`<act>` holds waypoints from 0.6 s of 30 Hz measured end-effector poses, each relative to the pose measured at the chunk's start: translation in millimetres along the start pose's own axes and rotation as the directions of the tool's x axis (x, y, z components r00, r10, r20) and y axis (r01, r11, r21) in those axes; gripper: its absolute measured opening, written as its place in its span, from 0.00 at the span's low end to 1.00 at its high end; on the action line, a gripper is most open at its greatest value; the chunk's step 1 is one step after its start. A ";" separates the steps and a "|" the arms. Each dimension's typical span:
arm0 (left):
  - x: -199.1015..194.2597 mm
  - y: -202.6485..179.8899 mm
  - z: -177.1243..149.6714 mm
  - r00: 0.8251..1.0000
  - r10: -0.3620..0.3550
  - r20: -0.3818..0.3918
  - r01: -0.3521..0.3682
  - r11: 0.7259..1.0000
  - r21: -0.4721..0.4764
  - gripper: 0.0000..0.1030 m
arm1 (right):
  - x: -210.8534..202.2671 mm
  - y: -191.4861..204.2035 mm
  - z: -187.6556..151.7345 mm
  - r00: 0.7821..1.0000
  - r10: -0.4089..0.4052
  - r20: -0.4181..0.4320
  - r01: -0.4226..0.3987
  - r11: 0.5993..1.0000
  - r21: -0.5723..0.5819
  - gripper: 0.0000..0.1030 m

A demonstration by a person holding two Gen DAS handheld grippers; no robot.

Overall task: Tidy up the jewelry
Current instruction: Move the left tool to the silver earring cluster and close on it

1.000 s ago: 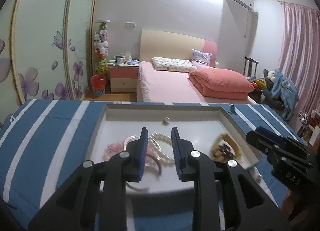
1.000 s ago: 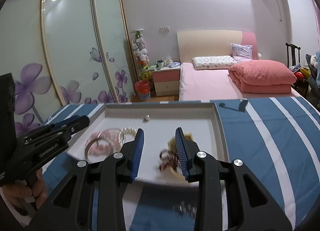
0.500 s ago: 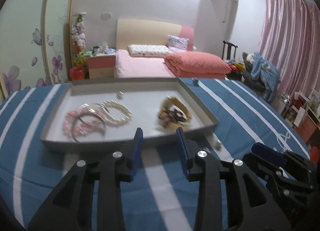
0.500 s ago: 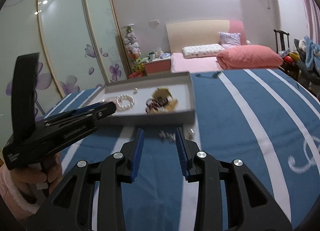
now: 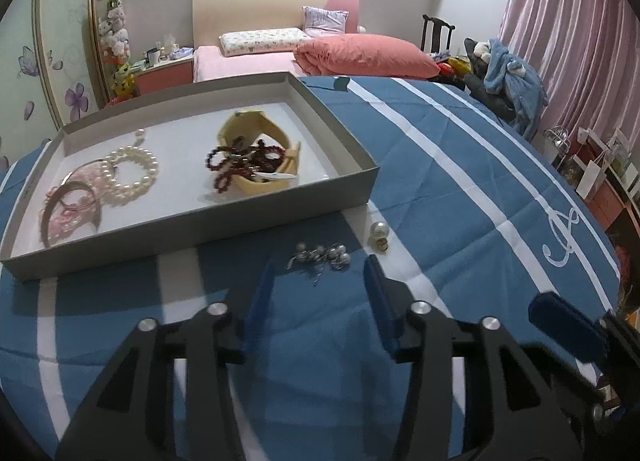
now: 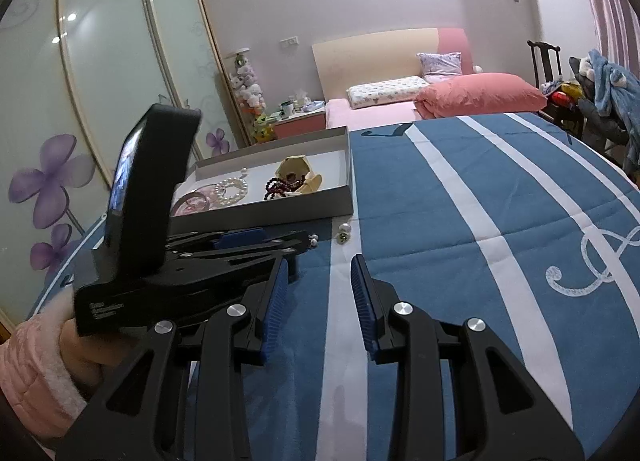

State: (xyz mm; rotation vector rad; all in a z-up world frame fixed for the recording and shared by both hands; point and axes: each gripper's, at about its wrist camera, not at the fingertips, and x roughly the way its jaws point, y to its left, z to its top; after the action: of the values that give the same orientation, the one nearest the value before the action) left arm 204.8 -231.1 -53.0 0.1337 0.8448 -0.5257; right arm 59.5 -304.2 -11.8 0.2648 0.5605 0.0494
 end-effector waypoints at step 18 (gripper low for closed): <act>14.9 -2.2 5.6 0.997 0.052 -0.059 -0.050 0.998 0.030 0.01 | -4.3 -8.7 -3.4 1.000 -0.003 -0.011 0.004 1.000 0.018 0.33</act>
State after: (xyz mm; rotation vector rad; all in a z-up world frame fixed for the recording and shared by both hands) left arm 215.7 -240.6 -60.2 0.1975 0.8898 -0.4879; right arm 53.8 -312.3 -14.7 0.2815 0.5728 0.0425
